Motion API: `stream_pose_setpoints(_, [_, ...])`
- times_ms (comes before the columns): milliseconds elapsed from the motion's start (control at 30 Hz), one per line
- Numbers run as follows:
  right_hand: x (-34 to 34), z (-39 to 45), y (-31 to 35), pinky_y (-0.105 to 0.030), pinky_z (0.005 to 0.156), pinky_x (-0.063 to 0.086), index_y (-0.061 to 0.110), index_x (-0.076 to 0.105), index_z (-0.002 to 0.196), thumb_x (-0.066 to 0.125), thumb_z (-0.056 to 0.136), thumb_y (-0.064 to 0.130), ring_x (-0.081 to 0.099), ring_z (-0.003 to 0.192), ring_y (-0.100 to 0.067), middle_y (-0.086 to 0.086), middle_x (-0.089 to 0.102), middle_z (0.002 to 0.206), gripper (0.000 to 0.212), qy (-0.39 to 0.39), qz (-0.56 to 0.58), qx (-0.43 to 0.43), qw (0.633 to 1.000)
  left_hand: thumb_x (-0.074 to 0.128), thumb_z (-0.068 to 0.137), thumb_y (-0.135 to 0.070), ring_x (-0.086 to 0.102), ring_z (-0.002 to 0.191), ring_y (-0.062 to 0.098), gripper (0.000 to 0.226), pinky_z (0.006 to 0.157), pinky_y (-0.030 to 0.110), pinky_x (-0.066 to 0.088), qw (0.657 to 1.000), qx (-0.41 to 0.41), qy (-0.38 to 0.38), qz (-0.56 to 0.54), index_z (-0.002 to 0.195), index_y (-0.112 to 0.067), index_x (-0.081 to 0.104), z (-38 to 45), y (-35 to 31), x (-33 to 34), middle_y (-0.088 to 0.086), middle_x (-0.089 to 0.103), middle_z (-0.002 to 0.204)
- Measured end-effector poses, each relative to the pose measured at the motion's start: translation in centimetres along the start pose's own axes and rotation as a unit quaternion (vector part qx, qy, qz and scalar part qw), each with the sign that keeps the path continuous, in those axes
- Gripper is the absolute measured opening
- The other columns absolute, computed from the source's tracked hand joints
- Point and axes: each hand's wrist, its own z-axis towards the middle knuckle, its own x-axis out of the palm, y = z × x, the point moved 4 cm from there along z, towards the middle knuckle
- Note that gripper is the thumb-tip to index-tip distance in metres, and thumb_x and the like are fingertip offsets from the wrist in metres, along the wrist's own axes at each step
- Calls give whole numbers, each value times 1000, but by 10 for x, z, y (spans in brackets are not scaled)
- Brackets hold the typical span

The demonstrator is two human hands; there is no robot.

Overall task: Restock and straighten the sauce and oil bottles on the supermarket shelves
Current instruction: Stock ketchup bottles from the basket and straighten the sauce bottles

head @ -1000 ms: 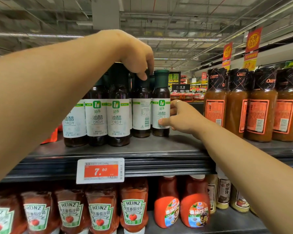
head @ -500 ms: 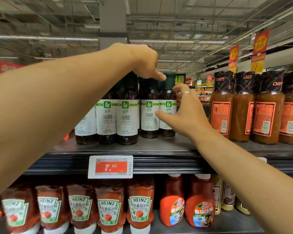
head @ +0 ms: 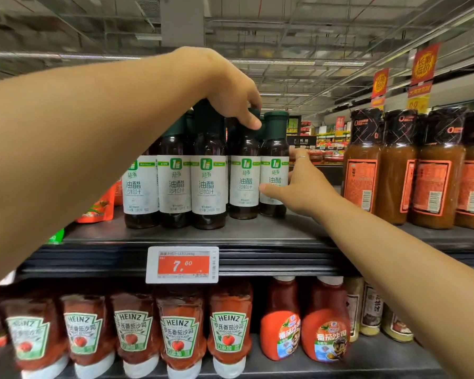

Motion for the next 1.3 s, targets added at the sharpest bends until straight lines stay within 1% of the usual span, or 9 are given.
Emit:
stream_pose_setpoints(67, [1,1,-2,-35,89,52,25,31,143,85,80,31,68,104,-18,2,71,114,83,10,-9,6,1000,48,95,-67,49,132,30,67,104,46,39,1000,5,-5,3,152,-33,41,0,-2,-1,2,50,148])
stream_pose_setpoints(167, [2,5,-5,-44,97,55,22,45,131,85,81,31,68,107,-19,1,71,117,65,25,-13,15,999,46,96,-65,47,135,30,66,106,46,38,1000,11,-7,1,153,-32,39,-2,-3,0,2,49,151])
stream_pose_setpoints(267, [2,6,-5,-48,98,55,20,51,125,84,81,31,68,107,-20,0,71,116,56,34,-17,17,999,44,98,-63,49,131,29,63,100,43,38,1000,23,-9,-8,152,-32,40,-5,-3,1,2,51,148])
stream_pose_setpoints(667, [-9,-1,0,-49,92,58,20,56,120,84,82,21,69,102,-22,-1,71,112,48,58,15,34,998,43,94,-69,50,129,27,61,109,48,38,999,46,-22,-13,147,-38,46,-27,-4,-9,-1,53,146])
stream_pose_setpoints(800, [-14,-6,-1,-45,84,61,22,57,119,85,82,18,72,98,-21,-1,74,109,46,68,42,33,996,43,94,-69,52,120,22,59,110,53,41,998,49,-12,-29,144,-39,50,-35,-3,-11,-5,55,140])
stream_pose_setpoints(933, [-19,-15,-2,-30,71,57,25,58,120,84,83,20,74,93,-12,5,76,106,45,65,56,16,996,41,94,-69,53,125,26,61,108,56,43,998,55,-13,-26,146,-39,48,-40,-3,-10,-4,56,140])
stream_pose_setpoints(1067, [-23,-21,-2,-18,58,54,27,58,122,83,83,22,74,86,-3,7,77,105,47,72,64,0,995,39,94,-70,51,127,25,65,110,49,39,997,65,-33,-23,150,-37,43,-44,-2,-8,-4,54,145])
stream_pose_setpoints(1200, [-23,-23,-3,-20,60,55,27,55,128,83,83,24,75,88,-4,7,77,105,54,77,71,-2,994,37,94,-69,52,126,25,65,108,46,38,996,78,-48,-24,149,-36,44,-46,-1,-7,-4,55,143])
stream_pose_setpoints(1300, [-22,-23,-6,-32,75,59,27,53,133,84,82,27,75,92,-7,6,77,107,59,73,69,-8,995,36,95,-68,52,128,24,62,107,44,39,994,89,-54,-34,148,-36,45,-47,-1,-6,-5,55,144])
